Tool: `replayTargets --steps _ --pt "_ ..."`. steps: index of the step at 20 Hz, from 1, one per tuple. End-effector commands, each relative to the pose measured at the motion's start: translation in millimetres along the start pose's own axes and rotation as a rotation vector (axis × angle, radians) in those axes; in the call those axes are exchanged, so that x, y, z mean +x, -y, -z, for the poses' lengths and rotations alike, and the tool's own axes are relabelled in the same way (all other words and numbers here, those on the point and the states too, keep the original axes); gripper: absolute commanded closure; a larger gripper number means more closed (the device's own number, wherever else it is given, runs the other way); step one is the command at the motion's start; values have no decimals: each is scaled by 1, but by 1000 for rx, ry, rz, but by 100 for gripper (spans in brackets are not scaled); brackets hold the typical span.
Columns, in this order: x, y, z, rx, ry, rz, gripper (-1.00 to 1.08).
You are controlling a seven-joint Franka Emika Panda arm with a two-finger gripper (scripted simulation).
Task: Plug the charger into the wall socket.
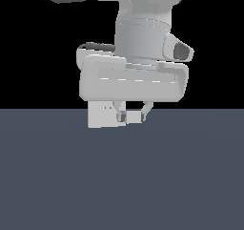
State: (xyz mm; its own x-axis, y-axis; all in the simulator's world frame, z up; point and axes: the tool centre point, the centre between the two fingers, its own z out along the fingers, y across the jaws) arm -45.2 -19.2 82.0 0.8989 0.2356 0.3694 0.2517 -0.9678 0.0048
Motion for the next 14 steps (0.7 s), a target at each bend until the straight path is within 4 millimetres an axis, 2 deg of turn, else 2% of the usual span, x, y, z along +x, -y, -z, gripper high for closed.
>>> replayTargets --steps 1,6,14 --pt "6 15 7 17 1 44 108" --pt "12 28 14 34 0 80 108" --pt "12 30 14 36 0 84 108"
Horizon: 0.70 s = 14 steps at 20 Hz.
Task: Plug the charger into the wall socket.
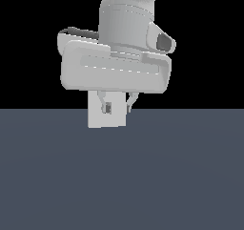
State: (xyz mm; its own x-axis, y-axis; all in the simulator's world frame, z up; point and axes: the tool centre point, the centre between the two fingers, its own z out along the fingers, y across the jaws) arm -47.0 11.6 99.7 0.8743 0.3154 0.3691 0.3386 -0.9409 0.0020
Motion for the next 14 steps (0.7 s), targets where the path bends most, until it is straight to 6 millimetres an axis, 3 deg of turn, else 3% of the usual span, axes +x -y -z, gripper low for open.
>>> replayTargets --steps 1,14 --pt "1 0 0 0 0 0 108" --pt "38 0 -15 0 0 0 108"
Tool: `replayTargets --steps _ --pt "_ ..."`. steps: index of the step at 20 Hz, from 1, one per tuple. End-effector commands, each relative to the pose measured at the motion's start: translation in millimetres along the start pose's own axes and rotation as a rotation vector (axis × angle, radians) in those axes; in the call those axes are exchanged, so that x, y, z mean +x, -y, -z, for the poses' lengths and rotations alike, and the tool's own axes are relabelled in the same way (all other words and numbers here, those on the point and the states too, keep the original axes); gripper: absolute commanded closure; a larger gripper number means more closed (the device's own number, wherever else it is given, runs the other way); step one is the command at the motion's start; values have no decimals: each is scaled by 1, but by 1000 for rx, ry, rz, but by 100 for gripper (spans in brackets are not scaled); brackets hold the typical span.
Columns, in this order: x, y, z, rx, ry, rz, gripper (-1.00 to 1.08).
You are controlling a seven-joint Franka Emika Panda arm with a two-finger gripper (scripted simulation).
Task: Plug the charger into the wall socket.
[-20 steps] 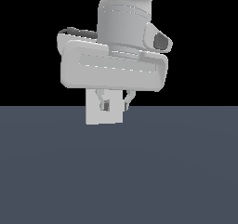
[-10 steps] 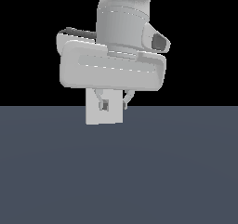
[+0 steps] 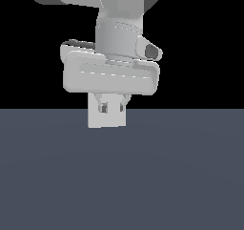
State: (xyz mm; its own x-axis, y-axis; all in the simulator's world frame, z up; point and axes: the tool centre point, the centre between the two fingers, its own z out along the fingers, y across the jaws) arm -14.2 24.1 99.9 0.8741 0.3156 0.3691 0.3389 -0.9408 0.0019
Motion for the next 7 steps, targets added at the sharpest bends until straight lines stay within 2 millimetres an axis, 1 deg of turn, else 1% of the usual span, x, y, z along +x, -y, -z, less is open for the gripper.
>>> replayTargets --steps 1,7 --pt "8 0 -3 0 0 0 108" --pt "14 0 -5 1 0 -1 108"
